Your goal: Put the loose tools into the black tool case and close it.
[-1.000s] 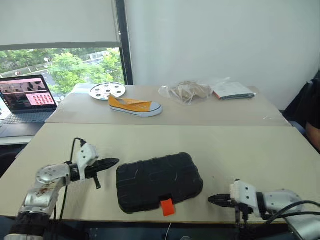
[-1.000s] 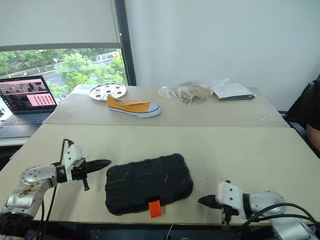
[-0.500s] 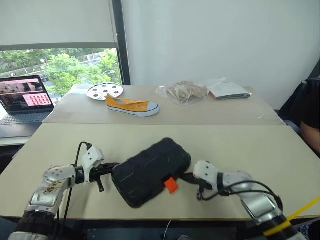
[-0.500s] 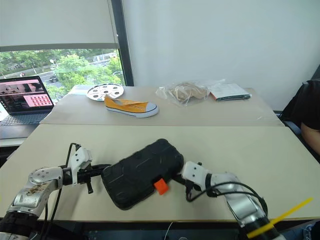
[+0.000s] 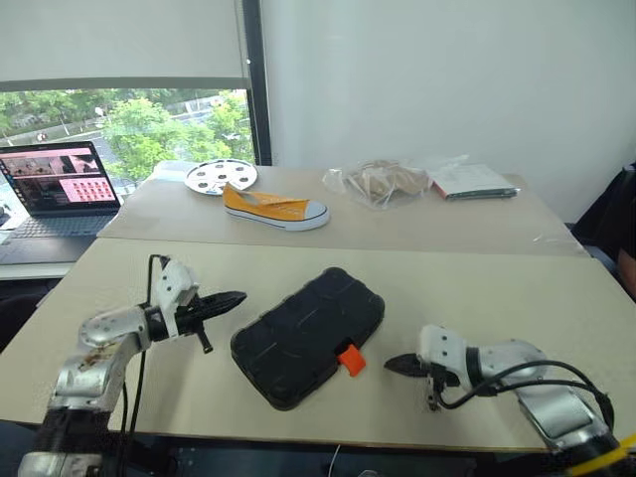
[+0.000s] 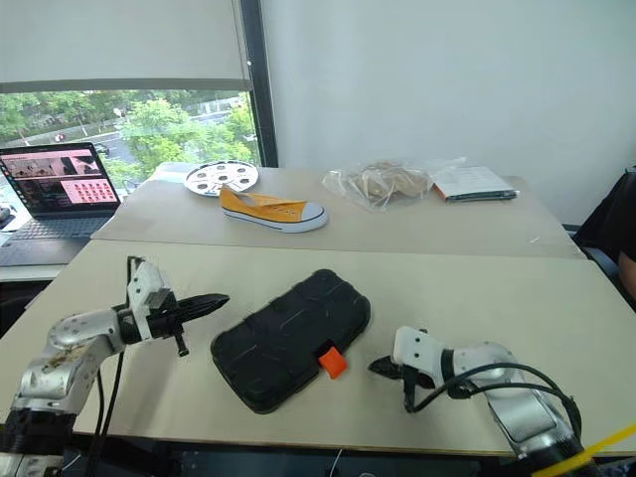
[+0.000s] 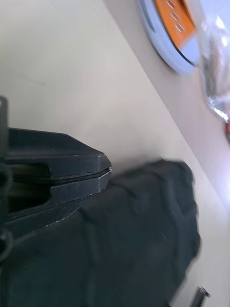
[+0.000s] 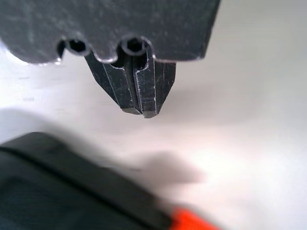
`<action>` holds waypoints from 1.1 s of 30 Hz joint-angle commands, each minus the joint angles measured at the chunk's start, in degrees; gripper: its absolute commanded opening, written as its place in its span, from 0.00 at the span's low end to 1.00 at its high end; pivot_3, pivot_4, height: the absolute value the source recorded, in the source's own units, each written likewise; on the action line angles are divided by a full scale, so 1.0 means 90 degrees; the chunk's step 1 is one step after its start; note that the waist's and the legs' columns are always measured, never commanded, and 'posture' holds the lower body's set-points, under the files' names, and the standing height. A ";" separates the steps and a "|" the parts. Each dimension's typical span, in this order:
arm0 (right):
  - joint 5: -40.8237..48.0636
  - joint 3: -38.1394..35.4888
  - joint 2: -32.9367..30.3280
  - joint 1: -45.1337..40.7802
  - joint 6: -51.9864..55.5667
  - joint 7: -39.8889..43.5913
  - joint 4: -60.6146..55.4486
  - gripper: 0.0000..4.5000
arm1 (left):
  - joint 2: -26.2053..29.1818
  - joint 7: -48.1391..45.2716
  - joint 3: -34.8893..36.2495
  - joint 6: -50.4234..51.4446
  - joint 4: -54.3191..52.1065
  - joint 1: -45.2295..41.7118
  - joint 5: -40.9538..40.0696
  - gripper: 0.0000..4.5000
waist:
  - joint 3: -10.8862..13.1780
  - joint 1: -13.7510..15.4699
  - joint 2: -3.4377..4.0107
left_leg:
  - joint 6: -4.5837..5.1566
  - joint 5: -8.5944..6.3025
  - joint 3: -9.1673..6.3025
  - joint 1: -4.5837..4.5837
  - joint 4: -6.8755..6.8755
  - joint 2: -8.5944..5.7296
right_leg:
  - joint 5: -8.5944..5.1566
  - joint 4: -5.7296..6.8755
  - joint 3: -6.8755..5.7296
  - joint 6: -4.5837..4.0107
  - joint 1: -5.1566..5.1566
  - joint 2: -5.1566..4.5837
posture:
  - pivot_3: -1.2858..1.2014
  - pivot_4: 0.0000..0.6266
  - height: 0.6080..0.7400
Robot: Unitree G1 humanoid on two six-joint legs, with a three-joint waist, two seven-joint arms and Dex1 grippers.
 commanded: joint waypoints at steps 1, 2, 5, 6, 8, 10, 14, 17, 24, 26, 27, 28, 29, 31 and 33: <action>0.0317 -0.0150 0.0135 0.0071 0.0466 -0.0244 -0.0833 0.00 | -0.0272 -0.0072 -0.0747 0.0108 -0.0224 -0.0213 0.0358 0.00 | -0.0001 -0.0030 0.0000 | 0.0000 0.0000 0.0001 0.0000 0.0000 -0.0003 | -0.0001 0.0000 0.0011 0.0002 0.0000 0.0000 | 0.52 0.24 1.00; 0.0277 -0.0091 0.0165 0.0061 0.0522 -0.0294 -0.0856 0.00 | -0.0337 -0.0066 -0.0872 0.0047 -0.0155 -0.0258 0.0468 0.00 | 0.0000 -0.0054 -0.0002 | 0.0000 0.0000 0.0002 0.0003 0.0002 -0.0004 | -0.0001 0.0000 0.0019 0.0003 0.0004 0.0003 | 0.52 0.24 1.00; 0.0085 0.0096 0.0252 -0.0009 0.0537 -0.0387 -0.0774 0.00 | -0.0491 0.0073 -0.1118 0.0079 0.0047 -0.0337 0.0718 0.00 | 0.0001 -0.0080 -0.0003 | -0.0004 0.0004 0.0000 0.0006 0.0007 -0.0003 | -0.0009 0.0003 0.0021 0.0017 0.0007 0.0005 | 0.52 0.24 1.00; 0.0048 0.0137 0.0298 -0.0053 0.0537 -0.0432 -0.0735 0.00 | -0.0510 0.0091 -0.1176 0.0079 0.0100 -0.0349 0.0786 0.00 | 0.0000 -0.0083 -0.0002 | -0.0005 0.0004 0.0001 0.0008 0.0006 -0.0003 | -0.0011 0.0005 0.0022 0.0020 0.0008 0.0005 | 0.52 0.24 1.00; -0.0027 0.0228 0.0437 -0.0194 0.0536 -0.0524 -0.0618 0.00 | -0.0512 0.0091 -0.1304 0.0083 0.0178 -0.0364 0.0949 0.00 | 0.0000 -0.0095 -0.0002 | -0.0008 0.0007 0.0000 0.0008 0.0006 -0.0002 | -0.0011 0.0009 0.0023 0.0019 0.0008 0.0006 | 0.52 0.24 1.00; -0.0125 0.0309 0.0526 -0.0313 0.0532 -0.0602 -0.0511 0.00 | -0.0534 0.0121 -0.1331 0.0122 0.0202 -0.0375 0.0997 0.00 | -0.0003 -0.0094 0.0003 | -0.0009 0.0008 -0.0001 0.0009 0.0006 -0.0003 | -0.0011 0.0013 0.0025 0.0019 0.0009 0.0006 | 0.52 0.24 1.00; -0.0211 0.0389 0.0692 -0.0513 0.0451 -0.0646 -0.0285 0.00 | -0.0527 0.0136 -0.1319 0.0243 0.0216 -0.0398 0.1020 0.00 | -0.0006 -0.0081 0.0007 | -0.0006 0.0008 -0.0004 0.0014 0.0009 -0.0004 | -0.0010 0.0014 0.0023 0.0019 0.0012 0.0003 | 0.52 0.24 1.00; -0.0241 0.0449 0.0788 -0.0661 0.0349 -0.0625 -0.0210 0.00 | -0.0462 0.0124 -0.1309 0.0257 0.0264 -0.0377 0.1070 0.00 | -0.0009 -0.0083 0.0012 | -0.0006 0.0008 -0.0006 0.0014 0.0009 -0.0003 | -0.0005 0.0014 0.0022 0.0010 0.0012 0.0005 | 0.52 0.24 1.00; -0.0213 0.0536 0.0898 -0.0944 0.0721 -0.0606 -0.0355 0.00 | -0.0476 0.0120 -0.1344 0.0213 0.0422 -0.0355 0.1122 0.00 | -0.0013 -0.0106 0.0019 | -0.0005 0.0009 -0.0005 0.0015 0.0009 -0.0003 | -0.0002 0.0014 0.0023 0.0005 0.0012 0.0004 | 0.52 0.24 1.00; -0.0212 0.0590 0.0972 -0.1075 0.0885 -0.0640 -0.0385 0.00 | -0.0517 0.0128 -0.1357 0.0196 0.0460 -0.0380 0.1128 0.00 | -0.0014 -0.0117 0.0019 | -0.0006 0.0009 -0.0005 0.0015 0.0009 -0.0003 | -0.0002 0.0016 0.0023 0.0005 0.0012 0.0004 | 0.52 0.24 1.00; -0.0227 0.0631 0.1023 -0.1139 0.1071 -0.0691 -0.0377 0.00 | -0.0542 0.0137 -0.1362 0.0188 0.0480 -0.0390 0.1129 0.00 | -0.0014 -0.0120 0.0020 | -0.0006 0.0009 -0.0006 0.0015 0.0009 -0.0003 | -0.0003 0.0017 0.0023 0.0006 0.0012 0.0004 | 0.52 0.24 1.00; -0.0263 0.0680 0.1083 -0.1214 0.1188 -0.0741 -0.0334 0.00 | -0.0572 0.0147 -0.1370 0.0178 0.0509 -0.0406 0.1133 0.00 | -0.0014 -0.0128 0.0020 | -0.0006 0.0009 -0.0007 0.0015 0.0009 -0.0002 | -0.0003 0.0017 0.0024 0.0006 0.0012 0.0004 | 0.52 0.24 1.00; -0.0323 0.0743 0.1127 -0.1288 0.1310 -0.0780 -0.0274 0.00 | -0.0598 0.0159 -0.1381 0.0174 0.0536 -0.0415 0.1139 0.00 | -0.0014 -0.0144 0.0020 | -0.0007 0.0010 -0.0008 0.0016 0.0009 -0.0002 | -0.0003 0.0017 0.0024 0.0007 0.0013 0.0004 | 0.52 0.24 1.00; -0.0466 0.0846 0.1182 -0.1401 0.1473 -0.0843 -0.0131 0.00 | -0.0628 0.0158 -0.1397 0.0155 0.0568 -0.0416 0.1148 0.00 | -0.0015 -0.0157 0.0021 | -0.0011 0.0012 -0.0008 0.0014 0.0009 -0.0001 | -0.0003 0.0020 0.0025 0.0007 0.0013 0.0005 | 0.52 0.24 1.00; -0.0613 0.0962 0.1194 -0.1514 0.1645 -0.0866 0.0059 0.00 | -0.0650 0.0155 -0.1414 0.0140 0.0597 -0.0410 0.1165 0.00 | -0.0016 -0.0158 0.0023 | -0.0012 0.0013 -0.0009 0.0014 0.0009 -0.0001 | -0.0008 0.0021 0.0026 0.0017 0.0015 0.0005 | 0.52 0.24 1.00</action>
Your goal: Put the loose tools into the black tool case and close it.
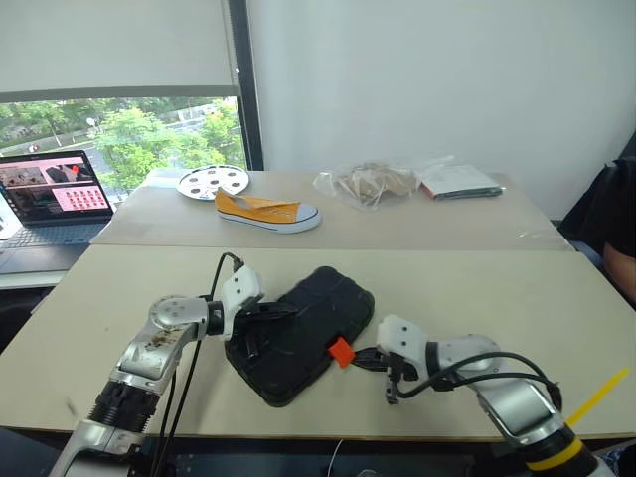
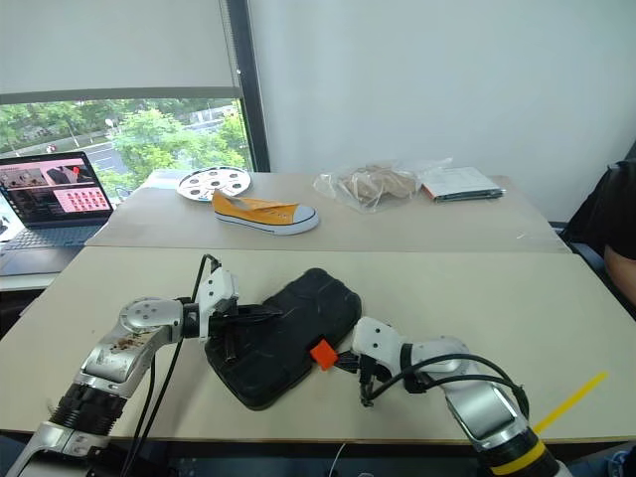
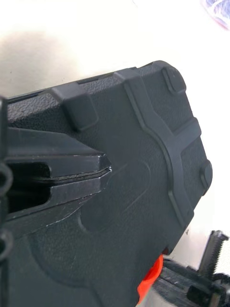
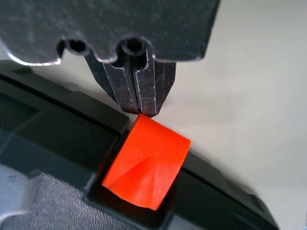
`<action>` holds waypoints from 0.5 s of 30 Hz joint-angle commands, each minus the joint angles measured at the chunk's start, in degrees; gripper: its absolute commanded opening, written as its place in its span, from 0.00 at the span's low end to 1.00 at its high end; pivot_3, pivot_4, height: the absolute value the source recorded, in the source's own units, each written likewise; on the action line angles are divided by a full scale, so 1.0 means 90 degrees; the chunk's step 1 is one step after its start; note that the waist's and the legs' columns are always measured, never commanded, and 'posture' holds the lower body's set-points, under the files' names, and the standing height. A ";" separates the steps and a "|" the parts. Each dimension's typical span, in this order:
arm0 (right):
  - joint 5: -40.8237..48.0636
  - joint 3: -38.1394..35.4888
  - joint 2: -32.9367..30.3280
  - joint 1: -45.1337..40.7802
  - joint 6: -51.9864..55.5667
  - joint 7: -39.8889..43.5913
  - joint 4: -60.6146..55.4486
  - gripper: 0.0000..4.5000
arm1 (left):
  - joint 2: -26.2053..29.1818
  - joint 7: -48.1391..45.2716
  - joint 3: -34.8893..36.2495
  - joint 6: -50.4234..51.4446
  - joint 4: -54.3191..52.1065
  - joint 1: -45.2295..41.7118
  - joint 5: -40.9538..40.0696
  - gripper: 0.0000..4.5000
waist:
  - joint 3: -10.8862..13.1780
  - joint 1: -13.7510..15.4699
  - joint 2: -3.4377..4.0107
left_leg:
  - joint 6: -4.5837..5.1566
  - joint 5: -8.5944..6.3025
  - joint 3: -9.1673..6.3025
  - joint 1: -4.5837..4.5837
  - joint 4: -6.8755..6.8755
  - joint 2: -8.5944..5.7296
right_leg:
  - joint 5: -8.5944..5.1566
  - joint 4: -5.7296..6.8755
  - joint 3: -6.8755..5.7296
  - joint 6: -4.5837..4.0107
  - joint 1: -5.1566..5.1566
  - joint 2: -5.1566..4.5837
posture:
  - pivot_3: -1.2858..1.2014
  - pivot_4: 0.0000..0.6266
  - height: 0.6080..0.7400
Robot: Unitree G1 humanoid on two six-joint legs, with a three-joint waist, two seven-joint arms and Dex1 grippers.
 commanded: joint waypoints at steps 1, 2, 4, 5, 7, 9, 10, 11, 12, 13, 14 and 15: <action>-0.0185 0.0092 0.0109 -0.0369 0.0190 -0.0167 0.0151 0.00 | -0.0081 0.0034 -0.0262 0.0056 0.0299 0.0160 0.0260 0.00 | -0.0002 0.0001 0.0003 | 0.0000 0.0001 -0.0002 0.0000 0.0000 0.0000 | -0.0001 0.0000 -0.0001 0.0002 0.0003 -0.0001 | 0.52 0.24 1.00; -0.0222 0.0117 0.0115 -0.0410 0.0232 -0.0181 0.0217 0.00 | -0.0088 0.0032 -0.0266 0.0055 0.0307 0.0159 0.0263 0.00 | -0.0003 0.0005 0.0005 | 0.0000 0.0003 -0.0002 0.0003 0.0000 0.0000 | 0.0000 0.0000 -0.0001 0.0004 0.0003 -0.0001 | 0.52 0.24 1.00; -0.0265 0.0134 0.0108 -0.0458 0.0224 -0.0163 0.0302 0.00 | -0.0102 0.0022 -0.0278 0.0041 0.0321 0.0163 0.0278 0.00 | -0.0005 0.0006 0.0008 | 0.0004 0.0005 -0.0002 0.0004 0.0000 -0.0001 | 0.0001 0.0000 -0.0001 0.0005 0.0003 -0.0003 | 0.52 0.24 1.00; -0.0265 0.0120 0.0086 -0.0456 0.0234 -0.0149 0.0294 0.00 | -0.0099 0.0006 -0.0288 0.0028 0.0329 0.0168 0.0289 0.00 | -0.0006 0.0007 0.0010 | 0.0004 0.0005 -0.0002 0.0004 0.0000 -0.0001 | 0.0002 -0.0001 -0.0001 0.0003 0.0002 -0.0003 | 0.52 0.24 1.00; -0.0148 -0.0013 -0.0101 -0.0313 0.0291 -0.0023 0.0066 0.00 | -0.0103 -0.0017 -0.0295 0.0026 0.0330 0.0178 0.0287 0.00 | -0.0008 0.0008 0.0011 | 0.0005 0.0005 -0.0003 0.0003 0.0000 0.0000 | 0.0005 -0.0003 -0.0001 -0.0001 0.0003 -0.0003 | 0.52 0.24 1.00; -0.0040 -0.0115 -0.0367 -0.0121 0.0251 0.0167 -0.0166 0.00 | -0.0109 -0.0043 -0.0304 0.0020 0.0327 0.0186 0.0282 0.00 | -0.0013 0.0018 0.0020 | 0.0006 0.0004 -0.0004 0.0001 -0.0001 -0.0001 | 0.0014 -0.0006 -0.0002 -0.0018 0.0002 -0.0003 | 0.52 0.24 1.00; 0.0000 -0.0151 -0.0495 -0.0030 0.0210 0.0257 -0.0262 0.00 | -0.0111 -0.0056 -0.0311 0.0012 0.0326 0.0188 0.0283 0.00 | -0.0015 0.0028 0.0023 | 0.0007 0.0004 -0.0004 0.0001 -0.0001 -0.0001 | 0.0014 -0.0006 -0.0003 -0.0018 0.0002 -0.0004 | 0.52 0.24 1.00; 0.0118 -0.0268 -0.0647 0.0113 0.0214 0.0357 -0.0433 0.00 | -0.0108 -0.0077 -0.0322 0.0008 0.0316 0.0198 0.0279 0.00 | -0.0015 0.0028 0.0024 | 0.0010 0.0002 -0.0005 -0.0001 -0.0002 -0.0002 | 0.0014 -0.0009 -0.0003 -0.0017 0.0002 -0.0005 | 0.52 0.24 1.00; 0.0209 -0.0349 -0.0751 0.0208 0.0225 0.0417 -0.0552 0.00 | -0.0107 -0.0091 -0.0328 0.0005 0.0310 0.0204 0.0277 0.00 | -0.0017 0.0031 0.0026 | 0.0011 0.0001 -0.0004 0.0000 -0.0001 -0.0002 | 0.0013 -0.0010 -0.0004 -0.0016 0.0002 -0.0004 | 0.52 0.24 1.00; 0.0315 -0.0440 -0.0886 0.0313 0.0250 0.0512 -0.0715 0.00 | -0.0097 -0.0107 -0.0342 -0.0006 0.0299 0.0215 0.0285 0.00 | -0.0017 0.0029 0.0027 | 0.0013 0.0000 -0.0005 -0.0001 -0.0002 -0.0002 | 0.0011 -0.0012 -0.0004 -0.0013 0.0003 -0.0005 | 0.52 0.24 1.00; 0.0417 -0.0513 -0.0993 0.0398 0.0299 0.0588 -0.0856 0.00 | -0.0092 -0.0116 -0.0349 -0.0011 0.0293 0.0222 0.0290 0.00 | -0.0018 0.0032 0.0027 | 0.0014 0.0000 -0.0004 -0.0001 -0.0001 -0.0002 | 0.0007 -0.0012 -0.0004 -0.0006 0.0003 -0.0005 | 0.52 0.24 1.00; 0.0505 -0.0550 -0.1075 0.0462 0.0333 0.0659 -0.0978 0.00 | -0.0092 -0.0118 -0.0351 -0.0021 0.0299 0.0230 0.0296 0.00 | -0.0018 0.0032 0.0027 | 0.0015 -0.0001 -0.0004 0.0000 -0.0002 -0.0003 | -0.0003 -0.0012 -0.0003 0.0012 0.0004 -0.0006 | 0.52 0.24 1.00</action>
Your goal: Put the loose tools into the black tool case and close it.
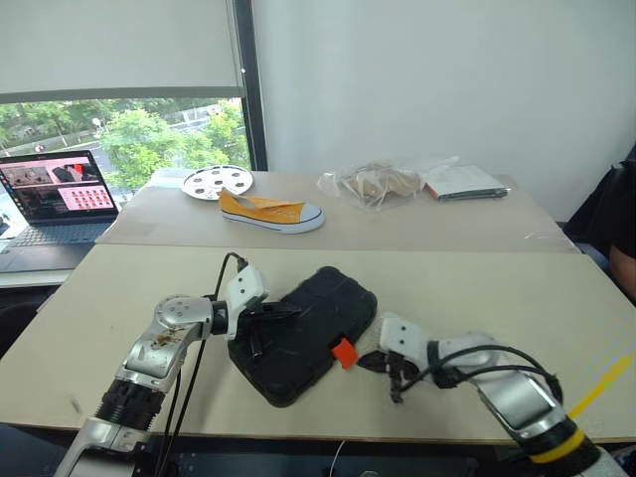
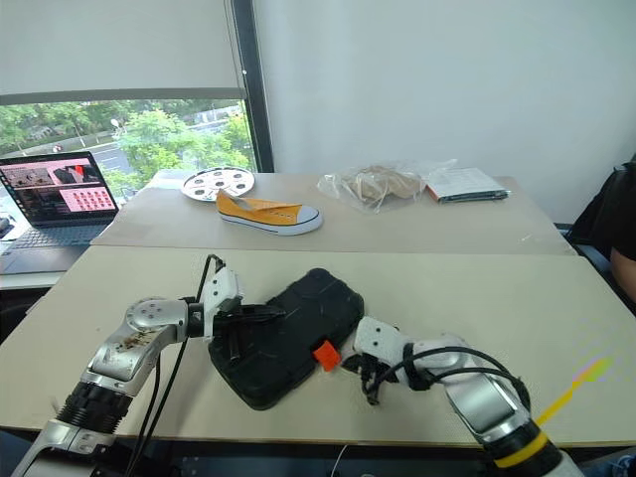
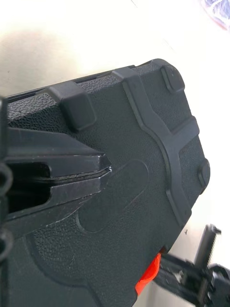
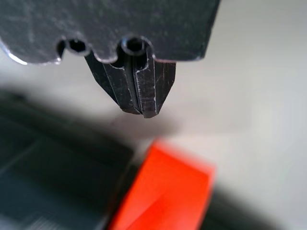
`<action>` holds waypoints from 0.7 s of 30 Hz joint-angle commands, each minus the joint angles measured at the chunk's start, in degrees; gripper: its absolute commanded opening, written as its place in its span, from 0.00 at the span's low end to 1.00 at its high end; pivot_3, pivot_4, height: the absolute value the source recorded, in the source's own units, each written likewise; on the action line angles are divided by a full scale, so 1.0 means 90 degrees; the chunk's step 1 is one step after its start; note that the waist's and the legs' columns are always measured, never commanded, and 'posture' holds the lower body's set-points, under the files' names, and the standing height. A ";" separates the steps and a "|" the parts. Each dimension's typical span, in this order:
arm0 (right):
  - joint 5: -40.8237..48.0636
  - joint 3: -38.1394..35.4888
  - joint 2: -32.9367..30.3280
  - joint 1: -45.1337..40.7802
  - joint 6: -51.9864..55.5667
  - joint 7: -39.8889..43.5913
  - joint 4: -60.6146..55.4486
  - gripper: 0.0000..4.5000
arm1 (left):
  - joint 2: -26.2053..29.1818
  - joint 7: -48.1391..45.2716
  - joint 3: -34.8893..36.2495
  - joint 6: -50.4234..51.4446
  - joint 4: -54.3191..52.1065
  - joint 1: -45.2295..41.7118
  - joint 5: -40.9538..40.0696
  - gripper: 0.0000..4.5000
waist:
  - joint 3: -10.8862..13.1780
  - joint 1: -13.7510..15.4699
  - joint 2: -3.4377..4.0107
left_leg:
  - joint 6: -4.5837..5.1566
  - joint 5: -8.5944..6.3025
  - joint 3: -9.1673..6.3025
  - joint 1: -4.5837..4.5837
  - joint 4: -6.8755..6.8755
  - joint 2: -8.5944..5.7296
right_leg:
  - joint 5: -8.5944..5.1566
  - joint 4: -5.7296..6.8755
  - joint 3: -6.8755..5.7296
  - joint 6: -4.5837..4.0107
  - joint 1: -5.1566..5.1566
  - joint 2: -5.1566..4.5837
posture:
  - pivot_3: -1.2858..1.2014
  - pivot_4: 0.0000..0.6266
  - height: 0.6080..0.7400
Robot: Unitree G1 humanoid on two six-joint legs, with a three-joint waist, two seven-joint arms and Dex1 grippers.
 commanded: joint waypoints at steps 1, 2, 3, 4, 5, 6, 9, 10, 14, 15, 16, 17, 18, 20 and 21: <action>0.0405 -0.0358 -0.0242 0.0118 0.0066 0.0263 -0.0648 0.00 | -0.0001 -0.0043 -0.0283 0.0079 0.0251 0.0242 0.0256 0.00 | 0.0000 -0.0003 0.0000 | 0.0000 0.0000 0.0000 0.0000 0.0000 0.0000 | -0.0001 0.0000 0.0000 0.0001 0.0001 0.0000 | 0.52 0.24 1.00; 0.0452 -0.0365 -0.0219 0.0117 0.0122 0.0232 -0.0700 0.00 | -0.0002 -0.0045 -0.0287 0.0073 0.0259 0.0249 0.0262 0.00 | 0.0000 -0.0004 0.0000 | 0.0000 0.0000 0.0000 0.0001 0.0000 0.0000 | -0.0003 0.0000 0.0000 0.0005 0.0003 0.0000 | 0.52 0.24 1.00; 0.0478 -0.0358 -0.0191 0.0100 0.0150 0.0198 -0.0726 0.00 | -0.0004 -0.0047 -0.0294 0.0068 0.0264 0.0255 0.0270 0.00 | 0.0000 -0.0006 0.0000 | 0.0000 0.0000 -0.0001 -0.0001 0.0000 0.0001 | -0.0004 0.0000 0.0001 0.0007 0.0011 0.0000 | 0.52 0.24 1.00; 0.0477 -0.0327 -0.0153 0.0052 0.0163 0.0170 -0.0718 0.00 | -0.0005 -0.0053 -0.0301 0.0067 0.0273 0.0253 0.0279 0.00 | 0.0000 -0.0008 0.0000 | 0.0002 -0.0002 -0.0002 -0.0001 -0.0003 0.0002 | -0.0006 -0.0002 0.0001 0.0009 0.0027 0.0000 | 0.52 0.24 1.00; 0.0468 -0.0289 -0.0126 0.0003 0.0175 0.0144 -0.0697 0.00 | -0.0009 -0.0055 -0.0306 0.0068 0.0277 0.0249 0.0286 0.00 | 0.0000 -0.0010 0.0000 | 0.0004 -0.0004 -0.0005 0.0002 -0.0006 0.0002 | -0.0007 -0.0004 0.0001 0.0012 0.0042 0.0000 | 0.52 0.24 1.00; 0.0427 -0.0245 -0.0100 -0.0071 0.0145 0.0122 -0.0650 0.00 | -0.0015 -0.0055 -0.0311 0.0074 0.0282 0.0241 0.0290 0.00 | 0.0000 -0.0012 0.0000 | 0.0027 -0.0017 -0.0011 0.0009 -0.0009 0.0003 | -0.0009 -0.0009 0.0001 0.0014 0.0054 0.0000 | 0.52 0.24 1.00; 0.0405 -0.0191 -0.0034 -0.0252 0.0191 0.0084 -0.0566 0.00 | -0.0020 -0.0055 -0.0313 0.0085 0.0293 0.0229 0.0294 0.00 | 0.0000 -0.0018 0.0001 | 0.0028 -0.0018 -0.0018 0.0016 -0.0010 0.0003 | -0.0009 -0.0017 0.0000 0.0015 0.0067 -0.0001 | 0.52 0.24 1.00; 0.0406 -0.0183 -0.0023 -0.0305 0.0190 0.0080 -0.0544 0.00 | -0.0017 -0.0057 -0.0313 0.0089 0.0294 0.0229 0.0296 0.00 | 0.0000 -0.0016 0.0001 | 0.0026 -0.0017 -0.0019 0.0016 -0.0010 0.0003 | -0.0009 -0.0017 0.0000 0.0015 0.0069 -0.0002 | 0.52 0.24 1.00; 0.0383 -0.0041 0.0127 -0.0631 0.0171 0.0095 -0.0401 0.00 | 0.0013 -0.0055 -0.0313 0.0106 0.0316 0.0247 0.0314 0.00 | 0.0000 -0.0011 0.0001 | 0.0013 -0.0009 -0.0028 0.0016 -0.0010 0.0003 | -0.0009 -0.0026 -0.0006 0.0014 0.0073 -0.0002 | 0.52 0.24 1.00; 0.0372 0.0004 0.0185 -0.0694 0.0171 0.0080 -0.0363 0.00 | 0.0010 -0.0049 -0.0314 0.0109 0.0320 0.0248 0.0319 0.00 | -0.0001 -0.0014 0.0001 | 0.0011 -0.0008 -0.0030 0.0016 -0.0010 0.0004 | -0.0009 -0.0028 -0.0007 0.0013 0.0076 -0.0002 | 0.52 0.24 1.00; 0.0358 0.0049 0.0234 -0.0743 0.0161 0.0067 -0.0331 0.00 | 0.0009 -0.0044 -0.0313 0.0109 0.0322 0.0251 0.0321 0.00 | 0.0000 -0.0014 0.0001 | 0.0012 -0.0008 -0.0030 0.0016 -0.0010 0.0003 | -0.0009 -0.0029 -0.0007 0.0014 0.0078 -0.0002 | 0.52 0.24 1.00; 0.0354 0.0100 0.0298 -0.0790 0.0151 0.0059 -0.0282 0.00 | 0.0000 -0.0033 -0.0318 0.0111 0.0327 0.0247 0.0327 0.00 | -0.0001 -0.0012 0.0001 | 0.0013 -0.0009 -0.0030 0.0015 -0.0010 0.0003 | -0.0009 -0.0029 -0.0007 0.0014 0.0079 -0.0003 | 0.52 0.24 1.00; 0.0337 0.0153 0.0359 -0.0832 0.0153 0.0039 -0.0240 0.00 | -0.0001 -0.0029 -0.0317 0.0113 0.0330 0.0245 0.0327 0.00 | 0.0000 -0.0014 0.0002 | 0.0014 -0.0009 -0.0032 0.0016 -0.0010 0.0003 | -0.0009 -0.0029 -0.0008 0.0014 0.0079 -0.0003 | 0.52 0.24 1.00; 0.0277 0.0274 0.0472 -0.0906 0.0098 0.0028 -0.0091 0.00 | -0.0006 -0.0020 -0.0313 0.0125 0.0331 0.0233 0.0327 0.00 | 0.0000 -0.0019 0.0002 | 0.0014 -0.0010 -0.0033 0.0016 -0.0010 0.0003 | -0.0009 -0.0029 -0.0008 0.0014 0.0079 -0.0004 | 0.52 0.24 1.00; 0.0242 0.0331 0.0512 -0.0935 0.0053 0.0032 0.0001 0.00 | -0.0005 -0.0013 -0.0306 0.0130 0.0327 0.0230 0.0329 0.00 | 0.0000 -0.0018 0.0002 | 0.0014 -0.0010 -0.0033 0.0016 -0.0009 0.0003 | -0.0009 -0.0029 -0.0008 0.0014 0.0080 -0.0004 | 0.52 0.24 1.00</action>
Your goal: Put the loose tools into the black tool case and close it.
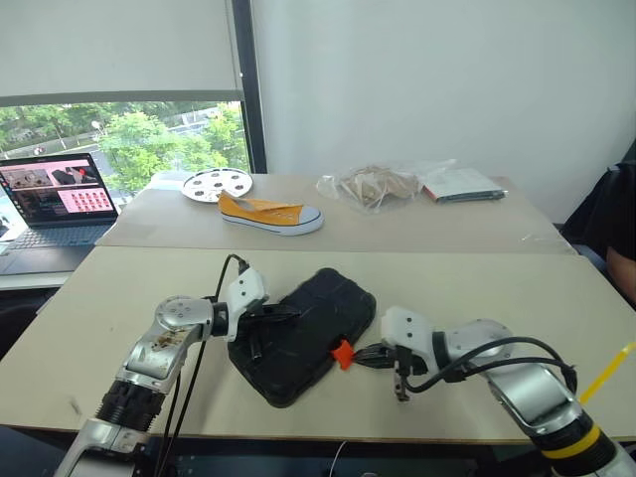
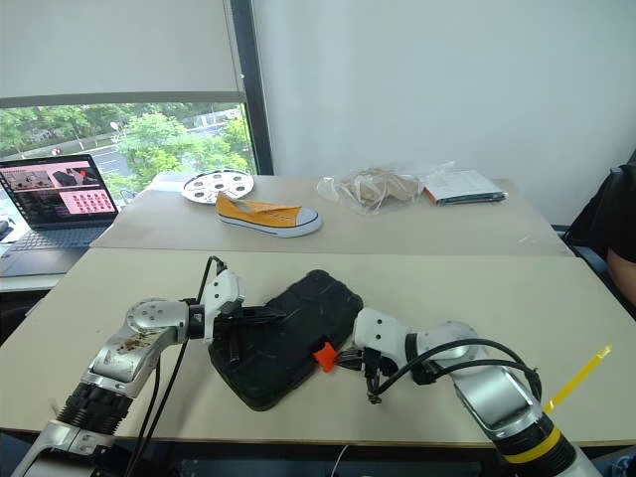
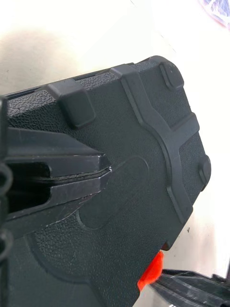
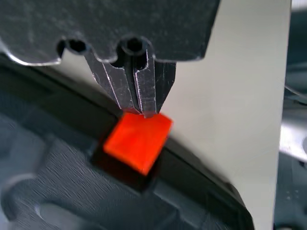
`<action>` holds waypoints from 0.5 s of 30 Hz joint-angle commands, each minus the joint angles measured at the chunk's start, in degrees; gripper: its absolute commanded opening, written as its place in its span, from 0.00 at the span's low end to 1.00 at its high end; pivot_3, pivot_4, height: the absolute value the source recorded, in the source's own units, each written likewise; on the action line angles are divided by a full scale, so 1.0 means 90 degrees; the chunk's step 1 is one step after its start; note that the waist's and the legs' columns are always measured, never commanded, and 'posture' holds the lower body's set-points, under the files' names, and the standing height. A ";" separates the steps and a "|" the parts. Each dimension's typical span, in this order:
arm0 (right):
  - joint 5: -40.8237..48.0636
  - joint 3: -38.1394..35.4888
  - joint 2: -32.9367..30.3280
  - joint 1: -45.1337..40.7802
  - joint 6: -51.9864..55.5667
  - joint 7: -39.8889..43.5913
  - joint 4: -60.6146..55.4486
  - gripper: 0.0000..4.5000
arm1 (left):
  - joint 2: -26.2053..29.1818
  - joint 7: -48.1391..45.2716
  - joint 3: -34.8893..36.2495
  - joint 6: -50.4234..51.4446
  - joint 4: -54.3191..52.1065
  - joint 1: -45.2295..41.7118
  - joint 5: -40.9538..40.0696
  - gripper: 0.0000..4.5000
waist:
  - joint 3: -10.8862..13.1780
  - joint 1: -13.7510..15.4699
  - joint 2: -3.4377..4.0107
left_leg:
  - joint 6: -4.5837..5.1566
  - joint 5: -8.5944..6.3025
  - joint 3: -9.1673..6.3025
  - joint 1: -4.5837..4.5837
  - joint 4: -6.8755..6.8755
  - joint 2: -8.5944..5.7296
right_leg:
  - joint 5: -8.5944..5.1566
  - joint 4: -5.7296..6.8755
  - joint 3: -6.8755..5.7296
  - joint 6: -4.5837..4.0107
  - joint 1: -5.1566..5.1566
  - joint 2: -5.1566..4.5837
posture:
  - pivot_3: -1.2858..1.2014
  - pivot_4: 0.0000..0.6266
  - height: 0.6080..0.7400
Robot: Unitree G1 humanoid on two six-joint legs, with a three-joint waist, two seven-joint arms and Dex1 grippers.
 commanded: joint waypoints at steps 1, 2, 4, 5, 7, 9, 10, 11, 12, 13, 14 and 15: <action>-0.0124 0.0112 0.0139 -0.0186 -0.0170 -0.0060 0.0166 0.00 | -0.0002 0.0004 -0.0259 0.0168 0.0290 0.0221 0.0247 0.00 | 0.0000 0.0000 0.0000 | 0.0000 0.0000 0.0000 0.0000 0.0000 0.0000 | 0.0000 0.0000 -0.0001 0.0000 0.0000 0.0000 | 0.52 0.24 1.00; -0.0154 0.0144 0.0171 -0.0209 -0.0215 -0.0059 0.0241 0.00 | 0.0000 0.0009 -0.0252 0.0172 0.0285 0.0222 0.0247 0.00 | 0.0000 -0.0003 0.0000 | 0.0002 -0.0001 -0.0001 0.0000 0.0000 0.0000 | 0.0000 0.0000 -0.0001 0.0000 0.0000 0.0000 | 0.52 0.24 1.00; -0.0179 0.0173 0.0288 -0.0279 -0.0304 -0.0072 0.0391 0.00 | 0.0010 0.0014 -0.0233 0.0183 0.0268 0.0232 0.0242 0.00 | 0.0000 -0.0006 0.0000 | 0.0003 -0.0002 -0.0001 0.0000 0.0000 0.0000 | 0.0000 0.0000 -0.0001 0.0000 0.0000 0.0000 | 0.52 0.24 1.00; -0.0190 0.0175 0.0348 -0.0315 -0.0347 -0.0085 0.0457 0.00 | 0.0013 0.0017 -0.0227 0.0190 0.0262 0.0237 0.0240 0.00 | 0.0000 -0.0007 0.0000 | 0.0003 -0.0002 -0.0001 0.0000 0.0000 0.0001 | 0.0000 0.0001 -0.0001 0.0000 0.0000 0.0000 | 0.52 0.24 1.00; -0.0216 0.0175 0.0422 -0.0357 -0.0423 -0.0086 0.0528 0.00 | 0.0021 0.0015 -0.0217 0.0199 0.0249 0.0245 0.0238 0.00 | 0.0000 -0.0009 0.0000 | 0.0003 -0.0002 -0.0001 0.0000 0.0000 0.0002 | 0.0000 0.0002 -0.0001 0.0000 0.0000 0.0001 | 0.52 0.24 1.00; -0.0236 0.0143 0.0512 -0.0402 -0.0485 -0.0120 0.0569 0.00 | 0.0027 0.0017 -0.0209 0.0215 0.0230 0.0256 0.0234 0.00 | 0.0000 -0.0015 0.0001 | 0.0002 -0.0001 -0.0001 0.0000 0.0000 0.0002 | 0.0000 0.0003 -0.0001 0.0000 0.0000 0.0001 | 0.52 0.24 1.00; -0.0240 0.0126 0.0541 -0.0417 -0.0511 -0.0126 0.0578 0.00 | 0.0025 0.0022 -0.0208 0.0225 0.0220 0.0262 0.0235 0.00 | 0.0000 -0.0019 0.0000 | 0.0002 -0.0001 -0.0001 0.0000 -0.0001 0.0002 | 0.0000 0.0003 -0.0001 0.0000 0.0000 0.0001 | 0.52 0.24 1.00; -0.0265 0.0107 0.0559 -0.0421 -0.0570 -0.0150 0.0586 0.00 | 0.0019 0.0028 -0.0211 0.0235 0.0215 0.0268 0.0237 0.00 | 0.0001 -0.0023 0.0001 | 0.0002 -0.0001 -0.0001 0.0000 0.0000 0.0004 | 0.0001 0.0004 -0.0001 -0.0001 0.0000 0.0001 | 0.52 0.24 1.00; -0.0292 0.0095 0.0567 -0.0423 -0.0633 -0.0169 0.0589 0.00 | 0.0015 0.0031 -0.0214 0.0239 0.0213 0.0273 0.0240 0.00 | 0.0001 -0.0025 0.0001 | 0.0003 -0.0002 -0.0001 0.0001 0.0000 0.0004 | 0.0001 0.0004 -0.0001 -0.0001 0.0000 0.0001 | 0.52 0.24 1.00; -0.0303 0.0072 0.0575 -0.0418 -0.0657 -0.0180 0.0583 0.00 | 0.0011 0.0031 -0.0218 0.0243 0.0212 0.0277 0.0244 0.00 | 0.0001 -0.0025 0.0001 | 0.0003 -0.0002 -0.0001 0.0001 -0.0001 0.0004 | 0.0001 0.0006 -0.0001 -0.0001 -0.0001 0.0001 | 0.52 0.24 1.00; -0.0291 0.0028 0.0590 -0.0410 -0.0669 -0.0189 0.0554 0.00 | 0.0007 0.0030 -0.0222 0.0243 0.0216 0.0276 0.0247 0.00 | 0.0001 -0.0025 0.0001 | 0.0003 -0.0002 -0.0001 0.0002 -0.0001 0.0006 | 0.0001 0.0006 -0.0001 -0.0001 -0.0001 0.0002 | 0.52 0.24 1.00; -0.0273 -0.0017 0.0600 -0.0403 -0.0663 -0.0195 0.0514 0.00 | 0.0002 0.0031 -0.0226 0.0245 0.0219 0.0274 0.0250 0.00 | 0.0001 -0.0025 0.0001 | 0.0003 -0.0002 -0.0002 0.0002 -0.0002 0.0007 | 0.0001 0.0007 -0.0002 -0.0001 -0.0001 0.0002 | 0.52 0.24 1.00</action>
